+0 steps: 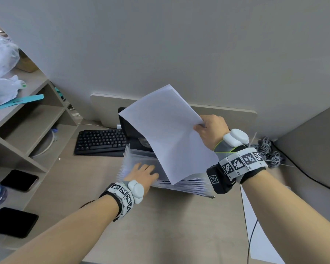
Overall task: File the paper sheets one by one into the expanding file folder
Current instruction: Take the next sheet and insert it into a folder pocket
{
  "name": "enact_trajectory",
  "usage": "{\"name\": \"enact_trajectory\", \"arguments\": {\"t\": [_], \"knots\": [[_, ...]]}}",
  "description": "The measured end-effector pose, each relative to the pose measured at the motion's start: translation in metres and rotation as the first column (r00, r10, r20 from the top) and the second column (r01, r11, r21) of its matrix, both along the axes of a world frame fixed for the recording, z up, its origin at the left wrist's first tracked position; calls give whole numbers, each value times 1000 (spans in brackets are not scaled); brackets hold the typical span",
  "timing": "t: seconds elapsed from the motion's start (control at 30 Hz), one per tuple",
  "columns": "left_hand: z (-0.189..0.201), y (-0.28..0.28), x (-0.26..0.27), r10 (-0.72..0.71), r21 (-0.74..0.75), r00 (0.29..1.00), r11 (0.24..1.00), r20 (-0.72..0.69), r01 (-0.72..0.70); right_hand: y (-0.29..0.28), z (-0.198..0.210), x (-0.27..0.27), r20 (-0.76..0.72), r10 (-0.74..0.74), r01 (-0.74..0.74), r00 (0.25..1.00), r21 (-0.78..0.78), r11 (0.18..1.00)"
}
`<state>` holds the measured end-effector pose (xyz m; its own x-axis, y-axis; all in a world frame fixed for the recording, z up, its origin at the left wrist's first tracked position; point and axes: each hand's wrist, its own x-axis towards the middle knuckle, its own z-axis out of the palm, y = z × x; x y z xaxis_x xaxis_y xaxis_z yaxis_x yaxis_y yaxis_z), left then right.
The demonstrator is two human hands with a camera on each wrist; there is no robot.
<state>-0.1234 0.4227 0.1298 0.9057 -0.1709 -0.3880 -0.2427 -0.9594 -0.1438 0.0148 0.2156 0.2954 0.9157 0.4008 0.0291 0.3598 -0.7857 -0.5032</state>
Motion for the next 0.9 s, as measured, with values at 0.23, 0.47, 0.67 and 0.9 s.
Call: {"name": "enact_trajectory", "arguments": {"t": [0.23, 0.47, 0.67, 0.9], "knots": [[3, -5, 7, 44, -113, 999, 992, -30, -47, -2, 4, 2, -14, -22, 21, 1000, -16, 1000], [-2, -1, 5, 25, -118, 997, 993, -69, -33, -2, 7, 3, 0, 0, 0, 1000, -34, 999], [2, 6, 21, 80, -113, 996, 991, 24, -77, -5, -4, -13, 37, 128, -121, 991, -146, 982], [6, 15, 26, 170, -138, 985, 977, 26, -165, 0, -19, -13, 90, 298, -235, 950, -422, 876]]}}
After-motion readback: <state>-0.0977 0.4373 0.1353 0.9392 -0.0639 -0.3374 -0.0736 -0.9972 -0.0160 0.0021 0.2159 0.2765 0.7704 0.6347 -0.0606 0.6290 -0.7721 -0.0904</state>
